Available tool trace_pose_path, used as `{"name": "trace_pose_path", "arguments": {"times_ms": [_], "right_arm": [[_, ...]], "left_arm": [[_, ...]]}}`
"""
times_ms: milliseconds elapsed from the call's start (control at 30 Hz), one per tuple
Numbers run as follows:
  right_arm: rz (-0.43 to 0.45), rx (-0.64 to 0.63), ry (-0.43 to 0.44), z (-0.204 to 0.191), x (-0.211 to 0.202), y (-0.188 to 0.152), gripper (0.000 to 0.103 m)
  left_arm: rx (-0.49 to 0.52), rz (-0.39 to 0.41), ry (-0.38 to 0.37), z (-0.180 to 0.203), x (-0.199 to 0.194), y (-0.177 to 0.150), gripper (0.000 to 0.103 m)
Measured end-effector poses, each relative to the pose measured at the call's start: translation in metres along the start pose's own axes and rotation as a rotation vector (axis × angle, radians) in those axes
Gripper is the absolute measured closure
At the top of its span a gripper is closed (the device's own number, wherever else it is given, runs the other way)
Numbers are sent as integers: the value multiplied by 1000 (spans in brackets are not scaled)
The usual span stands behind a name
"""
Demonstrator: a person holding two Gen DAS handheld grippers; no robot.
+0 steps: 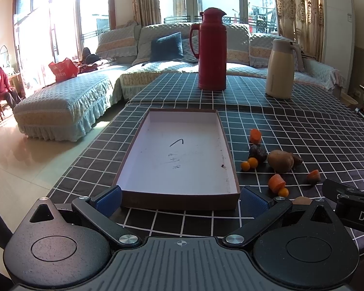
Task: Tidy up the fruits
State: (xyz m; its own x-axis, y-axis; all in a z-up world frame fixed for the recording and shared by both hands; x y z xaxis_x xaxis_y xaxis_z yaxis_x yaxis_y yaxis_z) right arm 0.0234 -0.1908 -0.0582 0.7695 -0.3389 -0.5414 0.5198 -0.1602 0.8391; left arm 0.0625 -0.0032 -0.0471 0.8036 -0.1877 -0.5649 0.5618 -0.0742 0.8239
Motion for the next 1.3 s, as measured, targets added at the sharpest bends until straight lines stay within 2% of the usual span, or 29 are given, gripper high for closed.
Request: {"name": "trace_pose_path", "arguments": {"times_ms": [1300], "right_arm": [[-6,0,8,-3,1,-1,0]], "left_arm": [[-14,-1,0,-2,-1,1,0]]}}
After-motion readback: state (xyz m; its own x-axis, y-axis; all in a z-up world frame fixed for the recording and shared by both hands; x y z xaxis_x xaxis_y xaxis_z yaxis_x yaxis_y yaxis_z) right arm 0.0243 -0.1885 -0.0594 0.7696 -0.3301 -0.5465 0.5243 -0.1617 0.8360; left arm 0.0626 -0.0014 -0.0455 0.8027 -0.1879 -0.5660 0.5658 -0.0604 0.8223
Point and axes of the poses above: each gripper's, at about its wrist camera, not at the fingertips, and x roughly the way its jaws point, z to its right, y to its top, the point moved 7 cm from there along x, roughly the way its jaws point, and after that the axes turned 10 degrees about -y, right-handed, at the moved point
